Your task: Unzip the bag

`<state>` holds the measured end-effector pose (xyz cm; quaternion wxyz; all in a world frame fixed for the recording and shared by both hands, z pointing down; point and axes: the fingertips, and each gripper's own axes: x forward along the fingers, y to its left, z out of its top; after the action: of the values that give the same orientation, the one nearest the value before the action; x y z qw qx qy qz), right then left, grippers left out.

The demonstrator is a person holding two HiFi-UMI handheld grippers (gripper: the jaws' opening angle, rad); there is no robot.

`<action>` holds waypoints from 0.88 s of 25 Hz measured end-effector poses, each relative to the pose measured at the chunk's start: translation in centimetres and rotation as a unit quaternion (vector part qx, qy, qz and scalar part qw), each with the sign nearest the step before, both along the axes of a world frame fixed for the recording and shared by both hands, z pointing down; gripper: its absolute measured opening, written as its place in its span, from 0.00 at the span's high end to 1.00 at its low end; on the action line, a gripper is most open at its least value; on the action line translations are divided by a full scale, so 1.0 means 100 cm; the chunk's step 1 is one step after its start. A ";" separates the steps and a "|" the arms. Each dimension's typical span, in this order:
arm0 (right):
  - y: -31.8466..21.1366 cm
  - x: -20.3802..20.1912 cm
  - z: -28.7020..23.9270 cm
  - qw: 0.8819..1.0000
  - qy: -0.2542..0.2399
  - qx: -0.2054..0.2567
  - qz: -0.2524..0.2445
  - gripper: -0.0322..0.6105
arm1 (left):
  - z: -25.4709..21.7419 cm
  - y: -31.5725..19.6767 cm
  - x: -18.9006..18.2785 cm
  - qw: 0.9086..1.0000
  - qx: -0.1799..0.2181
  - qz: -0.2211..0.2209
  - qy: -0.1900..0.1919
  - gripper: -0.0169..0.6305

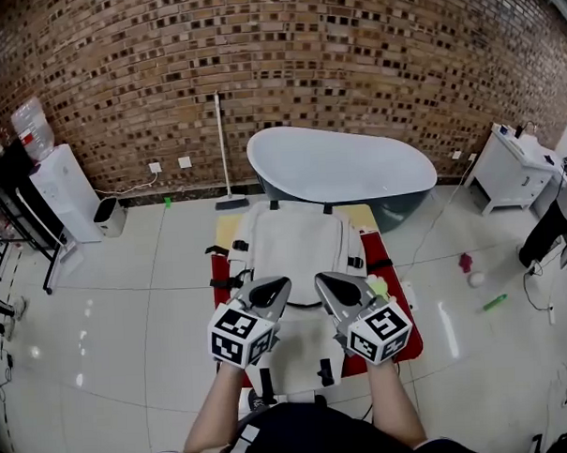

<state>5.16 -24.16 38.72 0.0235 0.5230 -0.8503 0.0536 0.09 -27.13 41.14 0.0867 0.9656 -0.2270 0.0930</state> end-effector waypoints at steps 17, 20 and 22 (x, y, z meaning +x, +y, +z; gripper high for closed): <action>0.006 -0.001 -0.009 1.000 0.014 0.006 0.011 0.94 | 0.000 0.012 0.007 1.000 -0.002 0.022 0.000 0.97; 0.008 -0.002 -0.009 1.000 0.014 0.006 0.011 0.94 | -0.002 0.016 0.008 1.000 -0.009 0.025 0.004 0.97; 0.009 -0.002 -0.010 1.000 0.013 0.007 0.011 0.94 | -0.002 0.016 0.008 1.000 -0.006 0.025 0.003 0.97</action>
<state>4.94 -23.21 37.74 0.0306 0.5332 -0.8444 0.0413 0.88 -25.51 40.95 0.0909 0.9706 -0.2021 0.0938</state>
